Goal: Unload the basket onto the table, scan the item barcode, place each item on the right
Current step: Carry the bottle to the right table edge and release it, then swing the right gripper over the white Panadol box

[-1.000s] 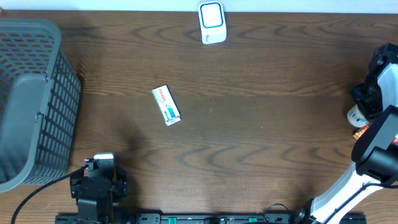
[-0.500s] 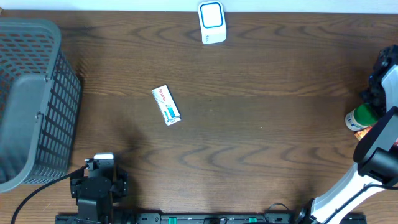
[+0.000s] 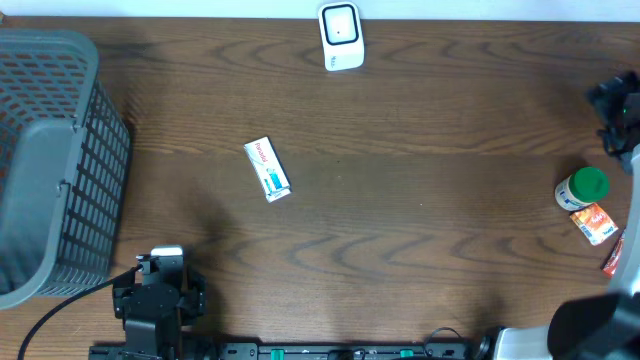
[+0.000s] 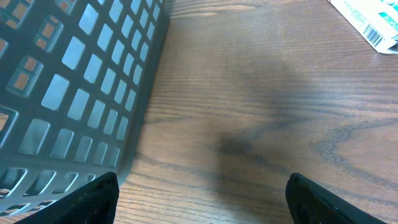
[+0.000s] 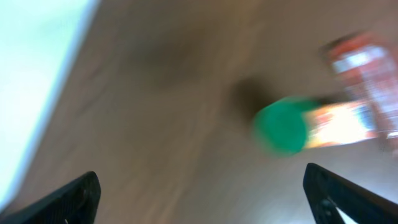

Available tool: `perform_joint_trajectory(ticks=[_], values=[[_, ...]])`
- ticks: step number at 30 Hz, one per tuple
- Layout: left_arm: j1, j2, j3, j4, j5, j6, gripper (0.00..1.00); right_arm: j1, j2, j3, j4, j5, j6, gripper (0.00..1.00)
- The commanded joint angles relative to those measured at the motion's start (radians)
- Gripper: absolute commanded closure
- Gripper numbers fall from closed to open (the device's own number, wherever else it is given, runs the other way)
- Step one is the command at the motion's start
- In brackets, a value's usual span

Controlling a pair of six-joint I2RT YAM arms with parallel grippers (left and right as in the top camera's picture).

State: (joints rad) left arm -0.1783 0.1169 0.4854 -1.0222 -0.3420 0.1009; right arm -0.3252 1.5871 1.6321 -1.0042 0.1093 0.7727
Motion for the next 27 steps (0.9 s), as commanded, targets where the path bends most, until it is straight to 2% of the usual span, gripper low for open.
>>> perform_joint_trajectory(ticks=[1, 4, 7, 10, 15, 20, 27], values=[[0.003, -0.002, 0.008, -0.002, -0.003, -0.009, 0.14, 0.129, 0.024, 0.001, 0.032, -0.404, -0.08, 0.01], [0.003, -0.002, 0.008, -0.002, -0.003, -0.009, 0.14, 0.301, 0.062, 0.0, 0.127, -0.546, -0.309, 0.01], [0.003, -0.002, 0.008, -0.002, -0.003, -0.009, 0.14, 0.502, 0.121, 0.0, 0.164, -0.529, -0.427, 0.01], [0.003, -0.002, 0.008, -0.002, -0.003, -0.009, 0.14, 0.695, 0.198, 0.0, 0.211, -0.414, -0.44, 0.01], [0.003, -0.002, 0.008, -0.002, -0.003, -0.009, 0.14, 0.952, 0.356, 0.0, 0.344, -0.102, -0.418, 0.01], [0.003, -0.002, 0.008, -0.002, -0.003, -0.009, 0.14, 1.072, 0.492, 0.0, 0.426, -0.011, -0.39, 0.01], [0.003, -0.002, 0.008, -0.002, -0.003, -0.009, 0.14, 1.135, 0.607, 0.0, 0.463, -0.006, -0.38, 0.01]])
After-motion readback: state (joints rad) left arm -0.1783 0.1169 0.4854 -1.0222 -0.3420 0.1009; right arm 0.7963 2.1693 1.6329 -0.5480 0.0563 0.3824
